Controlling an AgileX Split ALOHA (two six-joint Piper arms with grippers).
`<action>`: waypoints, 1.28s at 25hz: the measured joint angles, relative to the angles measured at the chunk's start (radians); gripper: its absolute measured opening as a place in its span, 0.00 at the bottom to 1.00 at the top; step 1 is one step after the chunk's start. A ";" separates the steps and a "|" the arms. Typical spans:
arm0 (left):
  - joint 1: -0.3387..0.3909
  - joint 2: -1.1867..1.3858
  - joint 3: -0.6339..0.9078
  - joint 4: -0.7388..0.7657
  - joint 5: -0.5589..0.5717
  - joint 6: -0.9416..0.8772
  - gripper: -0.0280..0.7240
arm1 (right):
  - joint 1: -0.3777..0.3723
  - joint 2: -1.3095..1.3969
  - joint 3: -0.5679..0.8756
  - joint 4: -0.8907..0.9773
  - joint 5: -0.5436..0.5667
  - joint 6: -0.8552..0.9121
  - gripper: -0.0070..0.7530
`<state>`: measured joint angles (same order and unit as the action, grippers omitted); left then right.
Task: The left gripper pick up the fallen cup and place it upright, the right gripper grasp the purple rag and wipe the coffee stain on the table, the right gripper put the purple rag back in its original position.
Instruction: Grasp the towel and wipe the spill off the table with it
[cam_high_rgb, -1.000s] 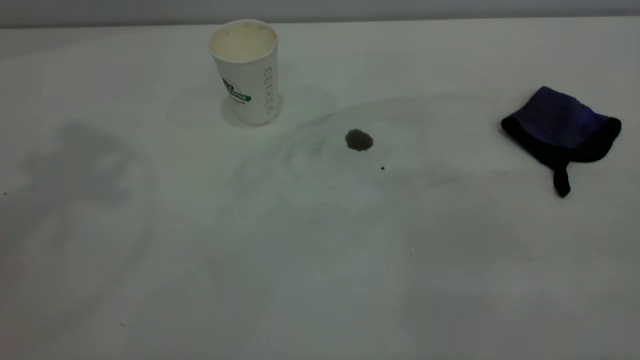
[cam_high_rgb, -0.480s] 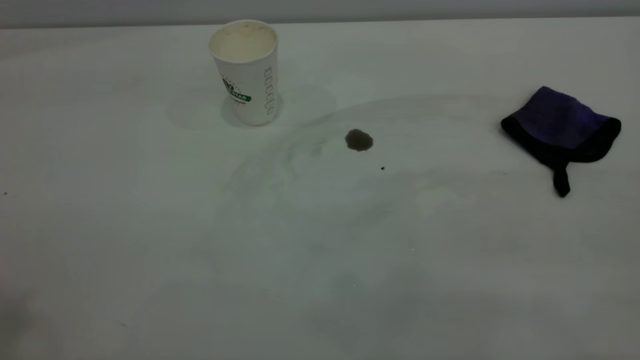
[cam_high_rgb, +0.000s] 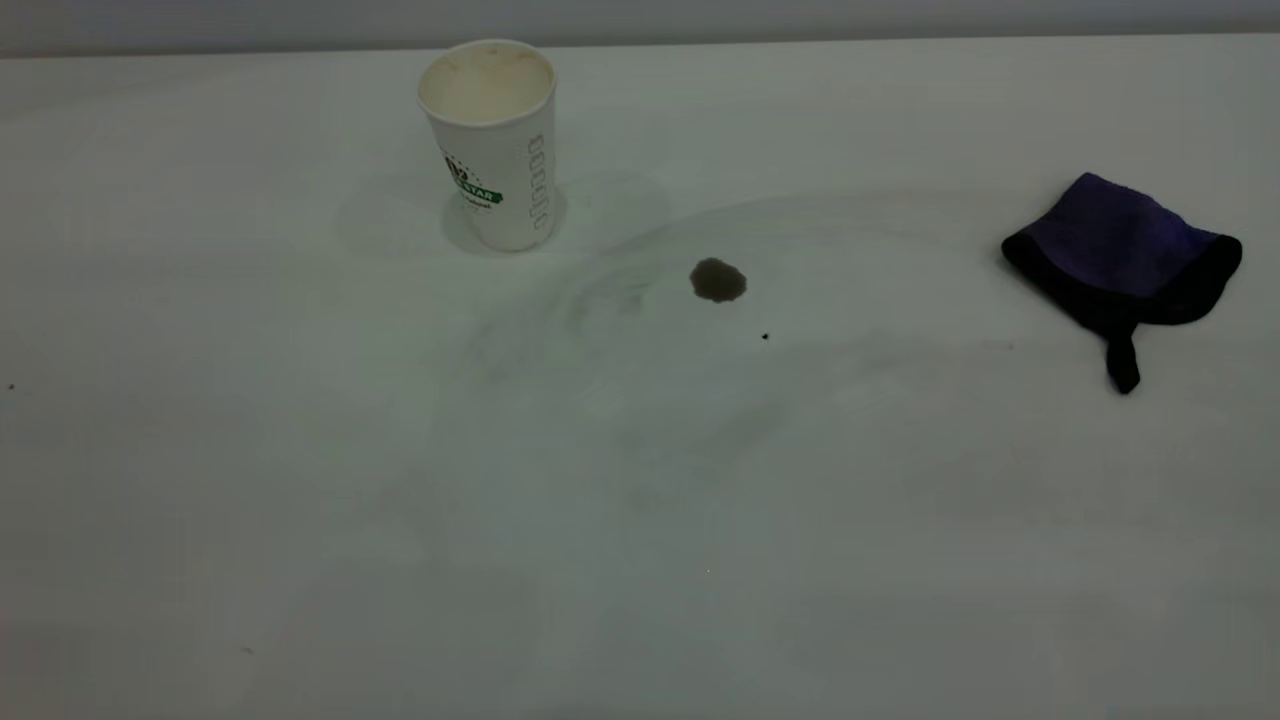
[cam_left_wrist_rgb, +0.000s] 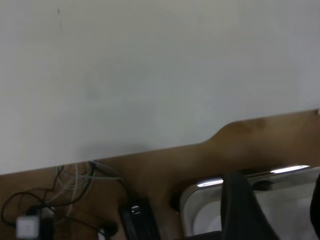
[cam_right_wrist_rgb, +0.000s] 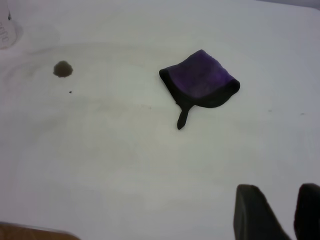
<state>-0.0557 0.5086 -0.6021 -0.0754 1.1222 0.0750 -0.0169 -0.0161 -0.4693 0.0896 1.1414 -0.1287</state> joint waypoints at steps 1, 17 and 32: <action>0.000 -0.027 0.042 0.017 -0.017 -0.002 0.57 | 0.000 0.000 0.000 0.000 0.000 0.000 0.32; 0.000 -0.454 0.108 0.150 -0.006 -0.164 0.57 | 0.000 0.000 0.000 0.000 0.000 0.000 0.32; 0.006 -0.528 0.108 0.150 0.004 -0.164 0.57 | 0.000 0.000 0.000 0.000 0.000 0.000 0.32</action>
<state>-0.0501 -0.0193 -0.4938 0.0742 1.1264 -0.0895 -0.0169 -0.0161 -0.4693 0.0896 1.1414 -0.1287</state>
